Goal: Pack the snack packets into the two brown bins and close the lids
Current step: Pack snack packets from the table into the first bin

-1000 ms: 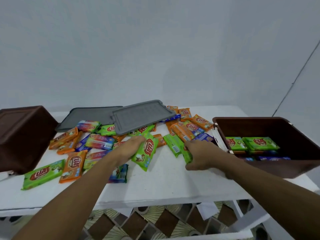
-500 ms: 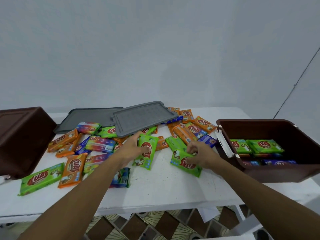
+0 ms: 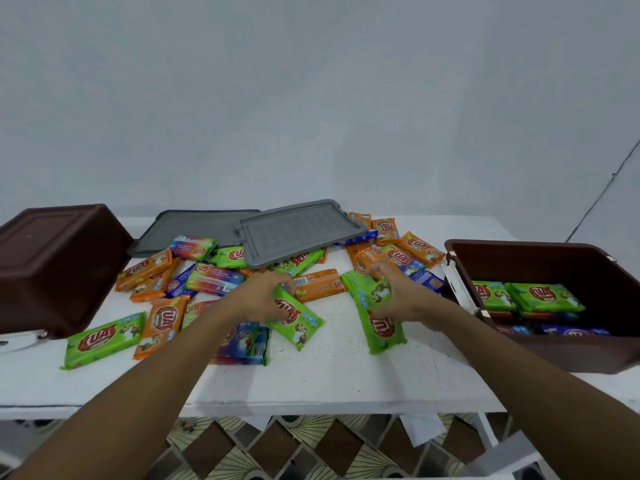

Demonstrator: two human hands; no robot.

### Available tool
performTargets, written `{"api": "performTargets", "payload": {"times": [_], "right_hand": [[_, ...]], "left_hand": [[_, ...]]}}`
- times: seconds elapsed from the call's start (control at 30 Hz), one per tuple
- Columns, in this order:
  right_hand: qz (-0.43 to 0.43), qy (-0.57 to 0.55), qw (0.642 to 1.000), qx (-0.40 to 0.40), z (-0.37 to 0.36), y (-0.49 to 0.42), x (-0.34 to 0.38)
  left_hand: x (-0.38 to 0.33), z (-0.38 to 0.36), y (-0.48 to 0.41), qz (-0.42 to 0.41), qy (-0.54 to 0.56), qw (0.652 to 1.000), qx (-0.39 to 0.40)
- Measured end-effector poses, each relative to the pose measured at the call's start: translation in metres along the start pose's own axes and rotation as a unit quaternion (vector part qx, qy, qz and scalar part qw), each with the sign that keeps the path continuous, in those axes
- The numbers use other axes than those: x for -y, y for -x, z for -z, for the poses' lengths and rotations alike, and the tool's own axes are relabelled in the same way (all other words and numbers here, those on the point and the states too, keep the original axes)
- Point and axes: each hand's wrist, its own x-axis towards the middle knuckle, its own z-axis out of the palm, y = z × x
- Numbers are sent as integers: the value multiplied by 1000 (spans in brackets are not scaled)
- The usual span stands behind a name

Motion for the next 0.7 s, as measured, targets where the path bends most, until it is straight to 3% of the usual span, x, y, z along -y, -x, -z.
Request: {"api": "performTargets", "payload": {"times": [0.13,0.23,0.27,0.33,0.43,0.6,0.7], "right_hand": [[29,-89,995,-20,3,5,-3],[42,-71,994,-76,4,3,-9],[42,-41,995,-83,5,3,-10],[42,126,990,-53,5,5,-10],[46,368,928,21,-1,9,-12],[32,453,891,18,-4,20,8],[59,406,912,9,18,40,30]], "left_hand": [[0,-2,3,-12,-2,1000,4],[-1,-4,5,-25,-4,1000,-3],[-1,-4,5,-23,-2,1000,-3],[-2,-4,6,-18,-2,1000,-5],[-7,-6,5,-25,-55,998,-3],[-15,-10,1,-11,-51,999,5],[-32,-9,-3,-20,-17,1000,-1]]}}
